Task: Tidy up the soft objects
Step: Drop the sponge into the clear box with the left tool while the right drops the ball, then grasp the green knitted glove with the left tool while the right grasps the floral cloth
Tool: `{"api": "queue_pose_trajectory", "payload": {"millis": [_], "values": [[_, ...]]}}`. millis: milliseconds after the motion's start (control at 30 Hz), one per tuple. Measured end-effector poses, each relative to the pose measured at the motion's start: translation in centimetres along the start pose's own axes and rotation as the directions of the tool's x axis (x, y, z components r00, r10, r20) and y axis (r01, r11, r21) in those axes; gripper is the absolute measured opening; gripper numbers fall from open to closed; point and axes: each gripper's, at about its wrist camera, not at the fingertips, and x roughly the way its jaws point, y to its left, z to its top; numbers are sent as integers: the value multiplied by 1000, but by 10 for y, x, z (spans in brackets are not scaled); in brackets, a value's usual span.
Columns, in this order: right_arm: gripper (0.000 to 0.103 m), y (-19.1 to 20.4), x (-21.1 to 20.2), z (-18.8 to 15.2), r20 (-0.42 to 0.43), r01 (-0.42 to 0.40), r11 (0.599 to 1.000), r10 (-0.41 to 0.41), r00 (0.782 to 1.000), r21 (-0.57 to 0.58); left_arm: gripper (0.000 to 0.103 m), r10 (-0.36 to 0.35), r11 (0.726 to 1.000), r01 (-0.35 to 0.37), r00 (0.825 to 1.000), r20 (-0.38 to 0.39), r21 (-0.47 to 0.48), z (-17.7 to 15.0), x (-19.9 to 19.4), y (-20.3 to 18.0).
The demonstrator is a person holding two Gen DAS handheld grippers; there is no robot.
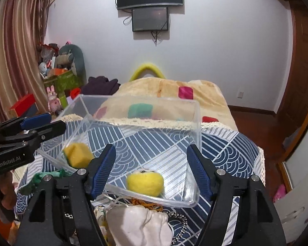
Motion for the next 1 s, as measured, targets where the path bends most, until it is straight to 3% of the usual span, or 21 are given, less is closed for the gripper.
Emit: {"api": "queue_pose_trajectory", "payload": {"millis": [100,267,367,700,933,1000], "values": [[70,0,-12,2,29,0,1000,0,1000,3,75,5,1000,-4,999,47,-19,2,-18,6],[71,2,-31,4,77,3,1000,-2,997,-11,77,-9,1000,9,997,72,-11,-4,-37,8],[71,2,-41,0,91,-6,1000,7,996,-6,84,-10,1000,10,997,72,6,-13,-43,6],[71,-4,-46,-32,51,2,999,-3,999,32,84,0,1000,0,1000,0,3,-60,-32,11],[70,-3,-50,-57,22,-59,996,57,998,64,57,-51,998,47,995,-81,-41,-88,-16,15],[60,4,-54,-62,27,-81,996,80,996,44,46,-64,998,61,993,-99,-33,-93,-13,12]]}}
